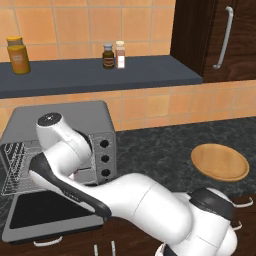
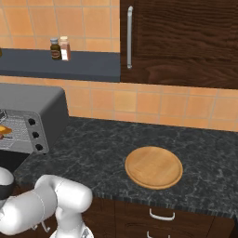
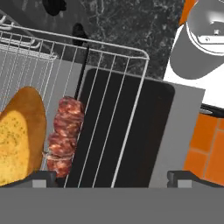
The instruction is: Pick up the kebab skewer and baguette bread, and place them inside the toaster oven. Close the toaster oven door and start by setting the timer.
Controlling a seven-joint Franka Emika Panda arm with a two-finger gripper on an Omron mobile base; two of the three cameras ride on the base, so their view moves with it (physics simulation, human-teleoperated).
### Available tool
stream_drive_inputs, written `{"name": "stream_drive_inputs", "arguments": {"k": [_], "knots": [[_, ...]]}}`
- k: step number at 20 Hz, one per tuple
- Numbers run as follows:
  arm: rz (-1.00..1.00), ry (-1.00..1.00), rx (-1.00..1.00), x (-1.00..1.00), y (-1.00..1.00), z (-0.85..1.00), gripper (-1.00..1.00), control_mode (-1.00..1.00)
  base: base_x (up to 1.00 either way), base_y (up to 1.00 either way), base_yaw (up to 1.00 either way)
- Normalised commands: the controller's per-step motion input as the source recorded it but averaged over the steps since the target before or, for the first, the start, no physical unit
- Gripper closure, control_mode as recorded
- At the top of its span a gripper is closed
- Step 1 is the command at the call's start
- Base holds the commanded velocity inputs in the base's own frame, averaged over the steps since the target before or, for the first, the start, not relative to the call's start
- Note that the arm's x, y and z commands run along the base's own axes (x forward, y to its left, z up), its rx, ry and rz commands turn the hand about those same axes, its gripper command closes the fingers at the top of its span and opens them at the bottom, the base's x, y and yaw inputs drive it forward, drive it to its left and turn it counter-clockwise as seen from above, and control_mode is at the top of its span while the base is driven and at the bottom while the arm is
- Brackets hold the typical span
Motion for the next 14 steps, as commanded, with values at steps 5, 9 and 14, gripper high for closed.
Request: {"name": "stream_drive_inputs", "arguments": {"k": [5,9,14], "knots": [[0.26,-0.01,-0.17,-0.42,0.00,0.37,-1.00,-1.00,0.00,0.00,0.00],[0.52,-0.06,-0.32,-0.76,-0.09,0.03,-1.00,-1.00,0.00,0.00,0.00],[0.55,-0.06,-0.24,-0.23,-0.14,0.08,-1.00,-1.00,0.00,0.00,0.00]]}}
